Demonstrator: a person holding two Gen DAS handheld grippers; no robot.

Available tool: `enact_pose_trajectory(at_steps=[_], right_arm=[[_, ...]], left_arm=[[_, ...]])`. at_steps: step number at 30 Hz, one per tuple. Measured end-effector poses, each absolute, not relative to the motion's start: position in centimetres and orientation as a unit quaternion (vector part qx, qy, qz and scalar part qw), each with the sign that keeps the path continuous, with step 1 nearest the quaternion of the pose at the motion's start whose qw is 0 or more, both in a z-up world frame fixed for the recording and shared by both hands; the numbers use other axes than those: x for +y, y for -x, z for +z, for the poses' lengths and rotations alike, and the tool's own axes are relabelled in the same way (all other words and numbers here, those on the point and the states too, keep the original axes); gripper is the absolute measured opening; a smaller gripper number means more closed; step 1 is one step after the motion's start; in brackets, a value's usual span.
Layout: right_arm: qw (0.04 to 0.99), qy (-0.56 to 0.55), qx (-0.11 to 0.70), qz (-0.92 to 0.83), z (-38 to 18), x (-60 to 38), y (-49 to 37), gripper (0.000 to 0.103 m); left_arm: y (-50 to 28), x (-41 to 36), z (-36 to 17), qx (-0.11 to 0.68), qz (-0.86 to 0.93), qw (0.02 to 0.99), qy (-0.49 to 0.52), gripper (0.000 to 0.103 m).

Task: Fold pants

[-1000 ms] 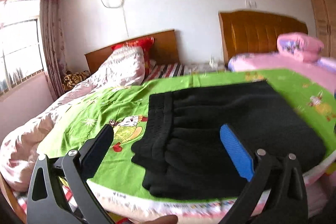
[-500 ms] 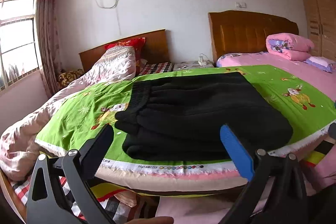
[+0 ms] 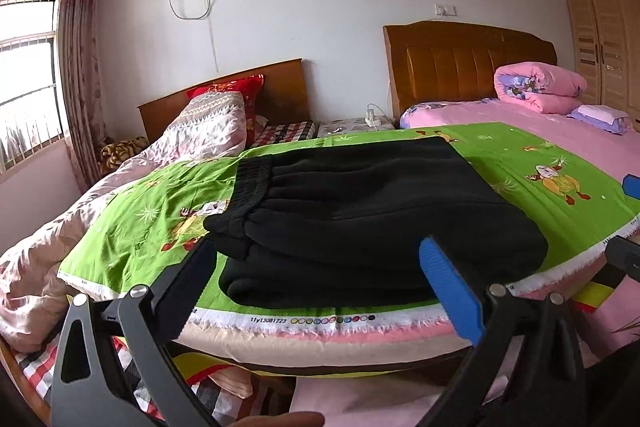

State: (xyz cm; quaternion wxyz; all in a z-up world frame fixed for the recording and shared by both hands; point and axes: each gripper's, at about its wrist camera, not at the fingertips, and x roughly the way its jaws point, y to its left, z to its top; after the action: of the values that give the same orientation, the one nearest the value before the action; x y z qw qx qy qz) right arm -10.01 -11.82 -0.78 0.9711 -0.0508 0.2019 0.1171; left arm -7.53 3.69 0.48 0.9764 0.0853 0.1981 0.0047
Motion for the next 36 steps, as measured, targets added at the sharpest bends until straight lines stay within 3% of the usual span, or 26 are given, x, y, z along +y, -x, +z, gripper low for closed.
enact_pose_trajectory(at_steps=[36], right_arm=[[0.969, 0.048, 0.206, 0.125, -1.0, -12.08, 9.55, 0.099]], left_arm=[[7.23, 3.86, 0.48, 0.202, 0.005, 0.976, -0.081, 0.102]])
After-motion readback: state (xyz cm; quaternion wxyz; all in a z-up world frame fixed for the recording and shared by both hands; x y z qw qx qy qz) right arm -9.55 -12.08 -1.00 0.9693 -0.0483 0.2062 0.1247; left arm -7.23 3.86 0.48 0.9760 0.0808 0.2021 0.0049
